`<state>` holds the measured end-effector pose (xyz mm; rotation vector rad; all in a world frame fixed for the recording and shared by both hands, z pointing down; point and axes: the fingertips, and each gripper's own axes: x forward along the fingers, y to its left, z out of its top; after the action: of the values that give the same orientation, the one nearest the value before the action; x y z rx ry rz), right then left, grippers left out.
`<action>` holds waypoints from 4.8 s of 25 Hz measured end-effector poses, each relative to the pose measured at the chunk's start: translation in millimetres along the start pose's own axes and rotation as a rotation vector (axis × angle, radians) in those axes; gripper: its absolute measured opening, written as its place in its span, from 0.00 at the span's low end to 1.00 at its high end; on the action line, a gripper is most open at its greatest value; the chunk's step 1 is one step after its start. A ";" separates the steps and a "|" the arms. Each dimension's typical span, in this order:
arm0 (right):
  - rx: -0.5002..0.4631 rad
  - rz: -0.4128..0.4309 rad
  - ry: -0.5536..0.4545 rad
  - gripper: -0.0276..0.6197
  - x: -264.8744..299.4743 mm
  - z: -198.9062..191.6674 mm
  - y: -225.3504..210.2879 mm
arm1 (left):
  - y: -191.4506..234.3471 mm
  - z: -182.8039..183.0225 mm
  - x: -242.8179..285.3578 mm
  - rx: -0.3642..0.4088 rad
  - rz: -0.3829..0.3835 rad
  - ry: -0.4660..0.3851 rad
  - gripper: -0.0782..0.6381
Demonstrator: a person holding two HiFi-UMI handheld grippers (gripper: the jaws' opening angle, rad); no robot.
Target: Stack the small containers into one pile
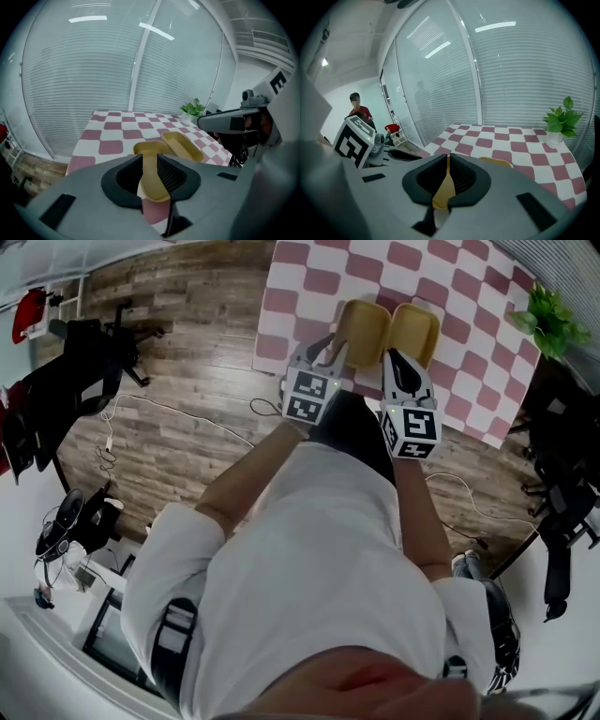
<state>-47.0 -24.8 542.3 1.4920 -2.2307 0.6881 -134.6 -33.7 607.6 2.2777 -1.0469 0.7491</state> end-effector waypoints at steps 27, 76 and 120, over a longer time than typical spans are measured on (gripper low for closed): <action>0.027 0.015 0.029 0.10 18.9 -13.9 -5.8 | 48.7 -8.1 18.0 -0.178 0.161 -0.027 0.17; 0.025 0.071 -0.122 0.22 -126.1 53.7 -93.6 | -129.0 109.8 -39.1 -0.244 0.142 -0.256 0.17; 0.127 -0.063 0.208 0.17 7.9 -78.4 -142.3 | -82.7 5.9 94.0 -0.121 0.105 0.066 0.17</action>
<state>84.7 -30.8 637.5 1.4682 -2.0092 0.9345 -15.9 -38.3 647.5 2.0958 -1.1556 0.7760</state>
